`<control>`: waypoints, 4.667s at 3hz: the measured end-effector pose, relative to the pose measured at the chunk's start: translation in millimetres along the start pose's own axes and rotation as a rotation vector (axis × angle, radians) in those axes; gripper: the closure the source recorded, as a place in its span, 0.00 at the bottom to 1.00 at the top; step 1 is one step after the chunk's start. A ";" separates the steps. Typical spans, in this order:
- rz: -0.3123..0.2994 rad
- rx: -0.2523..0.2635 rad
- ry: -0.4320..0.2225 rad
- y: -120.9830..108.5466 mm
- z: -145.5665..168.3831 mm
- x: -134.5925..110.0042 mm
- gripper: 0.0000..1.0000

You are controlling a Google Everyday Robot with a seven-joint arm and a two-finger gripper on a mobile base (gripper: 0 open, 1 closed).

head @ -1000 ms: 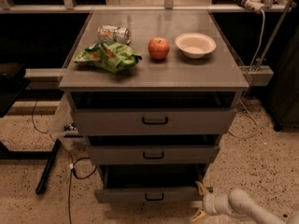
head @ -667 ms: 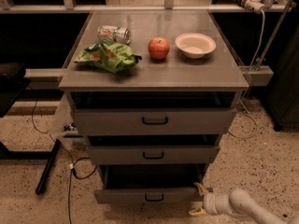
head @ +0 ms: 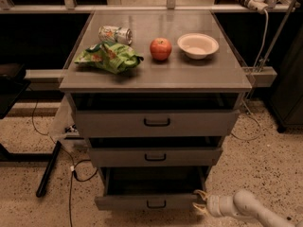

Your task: Open bottom drawer

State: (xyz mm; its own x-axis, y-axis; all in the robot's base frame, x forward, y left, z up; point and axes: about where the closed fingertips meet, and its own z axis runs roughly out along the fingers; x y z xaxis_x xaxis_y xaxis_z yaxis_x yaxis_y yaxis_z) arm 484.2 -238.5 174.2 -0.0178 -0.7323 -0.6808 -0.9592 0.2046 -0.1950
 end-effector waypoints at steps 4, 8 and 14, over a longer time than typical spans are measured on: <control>0.000 0.000 0.000 -4.8 -10.8 -6.0 0.58; 0.020 -0.046 -0.034 25.4 -9.7 19.2 0.38; 0.014 -0.074 -0.039 53.8 -35.2 10.2 0.82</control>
Offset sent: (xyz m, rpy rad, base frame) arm -0.3238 -0.1468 -0.0392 0.1129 0.0414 -0.1805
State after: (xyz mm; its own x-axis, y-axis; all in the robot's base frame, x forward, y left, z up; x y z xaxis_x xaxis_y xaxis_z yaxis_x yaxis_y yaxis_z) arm 422.5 -257.8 181.6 -0.0212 -0.7033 -0.7105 -0.9771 0.1650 -0.1341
